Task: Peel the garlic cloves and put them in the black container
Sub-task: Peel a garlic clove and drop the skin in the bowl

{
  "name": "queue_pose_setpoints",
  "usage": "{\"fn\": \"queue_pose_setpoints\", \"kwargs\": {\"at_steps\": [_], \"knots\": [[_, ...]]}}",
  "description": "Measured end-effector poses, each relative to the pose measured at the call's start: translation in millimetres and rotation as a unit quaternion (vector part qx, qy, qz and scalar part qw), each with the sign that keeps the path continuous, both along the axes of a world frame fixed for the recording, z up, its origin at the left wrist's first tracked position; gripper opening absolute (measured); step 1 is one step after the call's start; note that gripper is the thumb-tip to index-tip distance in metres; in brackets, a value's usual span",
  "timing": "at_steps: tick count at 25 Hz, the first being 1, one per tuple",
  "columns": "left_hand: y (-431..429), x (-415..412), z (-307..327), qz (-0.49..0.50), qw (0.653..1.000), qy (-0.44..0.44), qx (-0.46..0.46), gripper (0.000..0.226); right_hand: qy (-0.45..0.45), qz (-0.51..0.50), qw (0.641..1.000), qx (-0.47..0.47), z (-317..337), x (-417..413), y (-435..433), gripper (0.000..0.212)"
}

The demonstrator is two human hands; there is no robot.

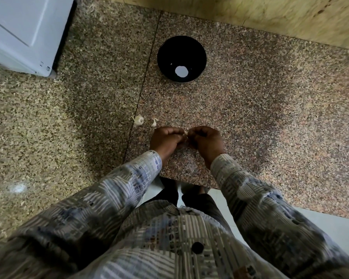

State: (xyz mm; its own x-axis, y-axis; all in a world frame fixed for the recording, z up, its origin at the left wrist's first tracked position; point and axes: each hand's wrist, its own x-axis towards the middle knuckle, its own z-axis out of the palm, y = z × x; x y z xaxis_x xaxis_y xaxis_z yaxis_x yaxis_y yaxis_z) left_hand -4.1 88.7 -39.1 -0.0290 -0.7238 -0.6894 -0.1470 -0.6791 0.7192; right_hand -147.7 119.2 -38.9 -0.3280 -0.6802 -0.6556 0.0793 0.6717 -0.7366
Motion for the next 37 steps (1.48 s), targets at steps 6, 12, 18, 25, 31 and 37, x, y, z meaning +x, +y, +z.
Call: {"fn": "queue_pose_setpoints", "kwargs": {"at_steps": [6, 12, 18, 25, 31, 37], "knots": [[-7, -2, 6, 0.104, 0.981, 0.108, 0.119, 0.015, -0.148, -0.072, 0.986, -0.002, 3, 3, -6, 0.010], [-7, 3, 13, 0.154, 0.959, 0.156, 0.180, 0.011, 0.189, 0.214, 0.958, -0.006, 12, -9, -3, 0.017], [-7, 3, 10, 0.154, 0.959, 0.154, 0.183, 0.012, 0.228, 0.201, 0.950, -0.067, 19, -7, -6, 0.016], [-8, 1, 8, 0.099, 0.981, 0.121, 0.118, 0.015, 0.123, 0.184, 0.975, -0.026, 17, -3, -16, 0.014], [-7, 3, 7, 0.085, 0.986, 0.126, 0.066, 0.012, -0.297, -0.070, 0.948, 0.094, 37, -1, -19, 0.023], [-9, 4, 7, 0.128, 0.968, 0.162, 0.143, 0.022, 0.110, 0.173, 0.979, -0.012, 28, 0, -11, 0.011]]}}
